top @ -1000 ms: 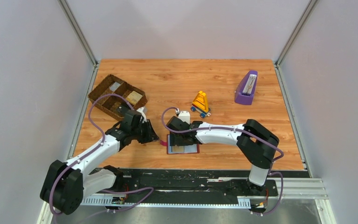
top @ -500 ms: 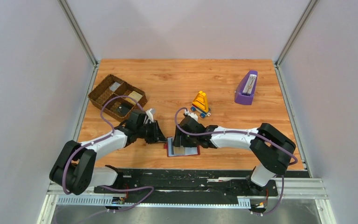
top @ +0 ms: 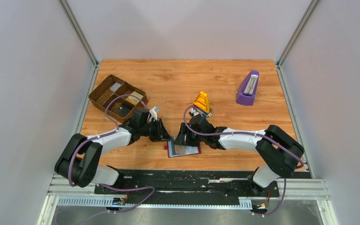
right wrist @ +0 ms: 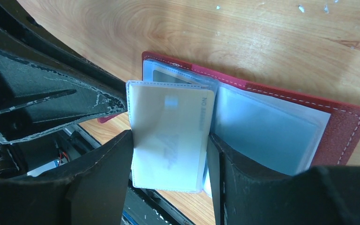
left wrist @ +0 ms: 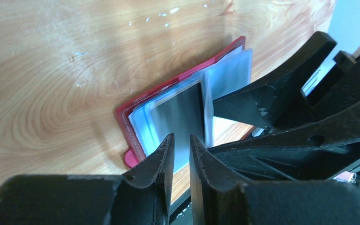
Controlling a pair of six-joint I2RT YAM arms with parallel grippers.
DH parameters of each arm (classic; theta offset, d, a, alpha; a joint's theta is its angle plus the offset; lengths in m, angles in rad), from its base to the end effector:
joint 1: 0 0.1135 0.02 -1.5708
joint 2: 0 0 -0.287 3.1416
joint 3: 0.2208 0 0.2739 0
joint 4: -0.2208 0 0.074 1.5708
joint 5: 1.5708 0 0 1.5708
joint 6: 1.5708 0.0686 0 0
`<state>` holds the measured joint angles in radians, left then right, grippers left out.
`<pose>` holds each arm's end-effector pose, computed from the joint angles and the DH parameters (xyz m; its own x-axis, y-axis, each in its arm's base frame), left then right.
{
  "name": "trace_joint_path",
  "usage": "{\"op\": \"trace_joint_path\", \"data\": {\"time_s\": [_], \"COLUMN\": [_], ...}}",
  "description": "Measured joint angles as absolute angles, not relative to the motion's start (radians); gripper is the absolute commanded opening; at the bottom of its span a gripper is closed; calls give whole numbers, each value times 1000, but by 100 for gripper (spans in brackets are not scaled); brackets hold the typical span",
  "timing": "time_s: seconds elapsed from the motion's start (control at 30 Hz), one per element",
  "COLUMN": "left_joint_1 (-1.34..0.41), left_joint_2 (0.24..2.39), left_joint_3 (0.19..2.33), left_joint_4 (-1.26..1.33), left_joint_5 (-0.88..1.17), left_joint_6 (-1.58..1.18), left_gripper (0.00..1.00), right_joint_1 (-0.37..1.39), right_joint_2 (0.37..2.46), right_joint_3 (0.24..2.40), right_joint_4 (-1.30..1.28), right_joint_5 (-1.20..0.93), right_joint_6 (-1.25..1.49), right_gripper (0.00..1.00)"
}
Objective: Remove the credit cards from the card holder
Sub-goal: Remove the credit card from the card holder.
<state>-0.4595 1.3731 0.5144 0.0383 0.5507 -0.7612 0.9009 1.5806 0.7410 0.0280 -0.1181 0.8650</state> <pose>0.2297 -0.1537 0.1349 -0.9559 -0.1828 -0.2297 0.0530 0.6621 -0.7475 0.2071 0.2745 0.1385 -0.9229 0.0521 -0.3814 -0.1948 0.7915 0.5793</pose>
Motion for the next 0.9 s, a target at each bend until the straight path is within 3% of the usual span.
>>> {"op": "trace_joint_path", "data": {"time_s": [0.3,0.6,0.9], "left_joint_1": [-476,-529,-571], "left_joint_2": [1475,1530,1532], "left_joint_3": [553,564,566], "left_joint_4": [80,109,140], "left_joint_5": [585,627,650], "left_joint_6": [-770,-788,-825], "left_gripper": [24,24,24], "right_joint_1": [872,867,866], "right_joint_2": [1580,1579,1515], "right_joint_3": [718,718,718], "right_joint_4": [80,80,2], "right_joint_5": [-170,-191,-142], "right_joint_6": [871,874,870], "right_gripper": [49,65,65]}}
